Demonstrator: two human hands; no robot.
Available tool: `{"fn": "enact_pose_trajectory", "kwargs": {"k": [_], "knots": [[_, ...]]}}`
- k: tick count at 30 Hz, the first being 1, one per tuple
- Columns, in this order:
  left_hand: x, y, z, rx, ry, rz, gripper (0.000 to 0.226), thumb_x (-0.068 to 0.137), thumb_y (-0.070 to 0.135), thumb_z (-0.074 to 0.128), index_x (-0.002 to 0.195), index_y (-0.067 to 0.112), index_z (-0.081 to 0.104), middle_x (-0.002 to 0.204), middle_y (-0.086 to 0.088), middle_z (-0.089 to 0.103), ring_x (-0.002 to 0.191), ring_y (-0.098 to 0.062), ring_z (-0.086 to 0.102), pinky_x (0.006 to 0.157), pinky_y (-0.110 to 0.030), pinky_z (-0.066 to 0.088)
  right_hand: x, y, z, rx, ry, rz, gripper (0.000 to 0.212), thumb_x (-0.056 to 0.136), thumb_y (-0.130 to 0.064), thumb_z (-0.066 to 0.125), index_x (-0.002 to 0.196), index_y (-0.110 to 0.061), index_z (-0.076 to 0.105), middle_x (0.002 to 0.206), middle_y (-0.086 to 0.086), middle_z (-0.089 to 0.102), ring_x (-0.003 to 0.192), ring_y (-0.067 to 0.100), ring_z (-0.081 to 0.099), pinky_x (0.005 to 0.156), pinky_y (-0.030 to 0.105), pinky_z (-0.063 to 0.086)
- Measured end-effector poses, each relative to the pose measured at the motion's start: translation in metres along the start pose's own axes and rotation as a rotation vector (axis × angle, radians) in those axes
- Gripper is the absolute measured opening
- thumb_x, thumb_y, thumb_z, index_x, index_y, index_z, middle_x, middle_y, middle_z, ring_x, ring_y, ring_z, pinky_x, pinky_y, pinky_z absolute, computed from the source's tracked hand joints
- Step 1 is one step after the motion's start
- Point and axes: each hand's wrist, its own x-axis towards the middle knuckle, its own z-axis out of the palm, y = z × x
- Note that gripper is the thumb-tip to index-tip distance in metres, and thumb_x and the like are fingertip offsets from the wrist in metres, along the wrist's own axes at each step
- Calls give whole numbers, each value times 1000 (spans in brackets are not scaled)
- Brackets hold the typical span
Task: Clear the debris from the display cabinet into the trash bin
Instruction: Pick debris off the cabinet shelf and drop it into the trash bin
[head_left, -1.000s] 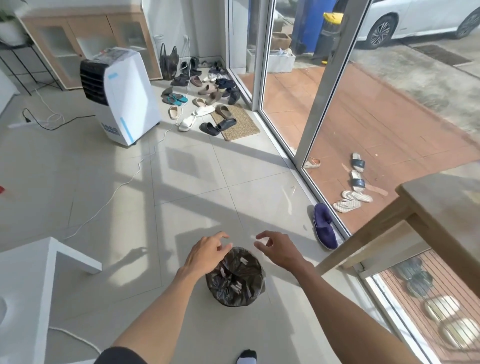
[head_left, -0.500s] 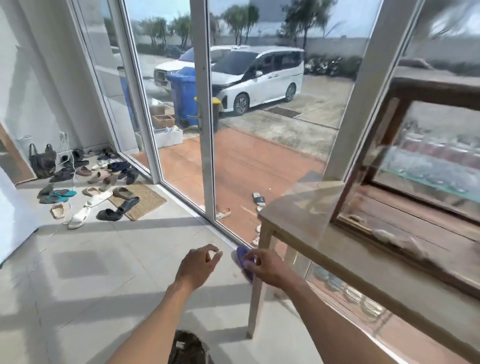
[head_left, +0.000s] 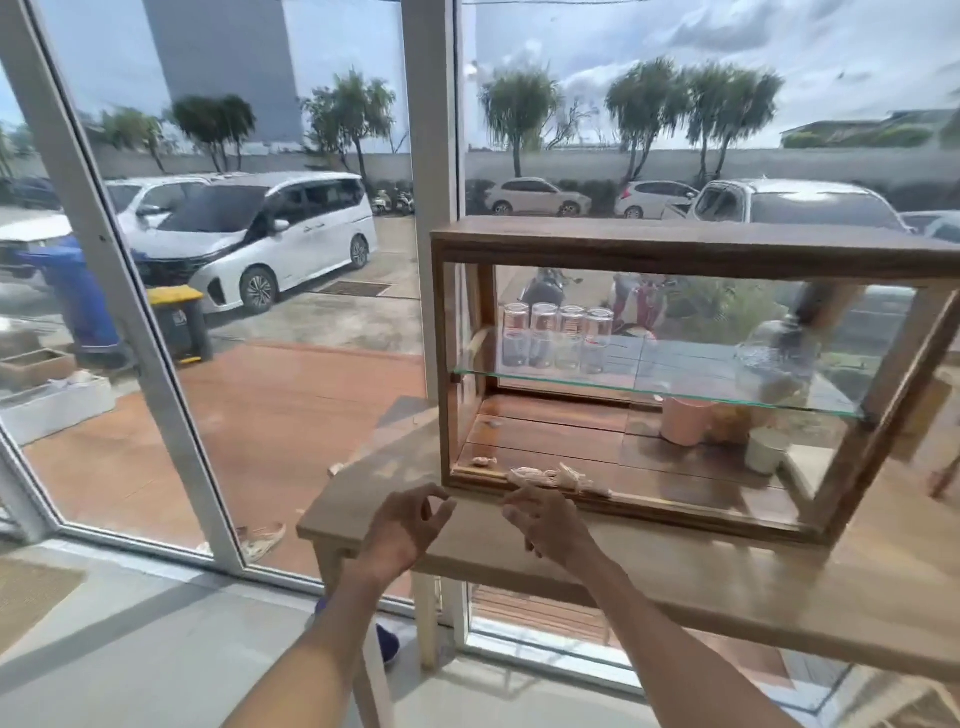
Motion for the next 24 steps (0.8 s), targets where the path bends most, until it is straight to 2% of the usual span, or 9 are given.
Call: {"fn": "enact_pose_trajectory", "kwargs": {"k": [2, 4, 7, 11, 13, 17, 20, 24], "knots": [[12, 15, 13, 29, -61, 73, 18, 91, 38, 64, 101, 25, 72, 61, 8, 59, 52, -2, 48, 60, -21, 38, 0, 9, -18, 12, 58, 45, 13, 92, -23, 71, 104, -18, 73, 66, -5, 70, 39, 8, 52, 39, 21, 43], [26, 27, 23, 16, -105, 139, 19, 90, 35, 66, 104, 23, 72, 62, 9, 59, 57, -7, 52, 63, -22, 39, 2, 18, -33, 16, 105, 67, 15, 91, -25, 72, 105, -20, 72, 74, 9, 74, 42, 11, 54, 40, 23, 44], [50, 37, 34, -36, -148, 228, 19, 88, 33, 70, 106, 26, 69, 58, 13, 51, 55, -3, 51, 61, -23, 40, 9, 33, -51, 13, 197, 110, 19, 87, -34, 74, 106, -29, 70, 65, 18, 72, 43, 15, 57, 41, 25, 46], [77, 39, 48, -63, -218, 268, 25, 87, 35, 71, 110, 32, 65, 56, 9, 49, 51, -2, 47, 54, -24, 38, 16, 42, -63, 0, 246, 152, 23, 88, -32, 75, 109, -33, 67, 58, 10, 68, 42, 14, 57, 39, 25, 45], [85, 37, 55, -83, -226, 289, 26, 85, 33, 73, 110, 31, 66, 55, 10, 48, 51, -1, 46, 56, -26, 38, 21, 45, -63, -14, 257, 164, 28, 88, -31, 74, 114, -34, 64, 61, 9, 69, 42, 14, 56, 38, 25, 44], [94, 28, 66, -47, -256, 305, 32, 82, 30, 75, 114, 27, 69, 58, 11, 49, 58, -5, 48, 62, -28, 42, 32, 54, -57, -46, 251, 202, 34, 90, -34, 72, 122, -36, 62, 72, 18, 74, 44, 18, 57, 38, 26, 45], [98, 27, 70, -25, -265, 334, 38, 81, 30, 76, 118, 26, 69, 63, 10, 50, 69, -13, 56, 67, -26, 41, 36, 55, -54, -109, 242, 199, 31, 90, -34, 72, 120, -34, 64, 66, 14, 73, 43, 13, 59, 42, 18, 44], [103, 29, 72, -5, -273, 377, 47, 83, 33, 74, 128, 33, 62, 63, 6, 53, 68, -13, 56, 65, -25, 36, 42, 56, -50, -137, 268, 171, 32, 89, -37, 73, 120, -35, 64, 63, 9, 72, 41, 10, 61, 46, 17, 48]]}}
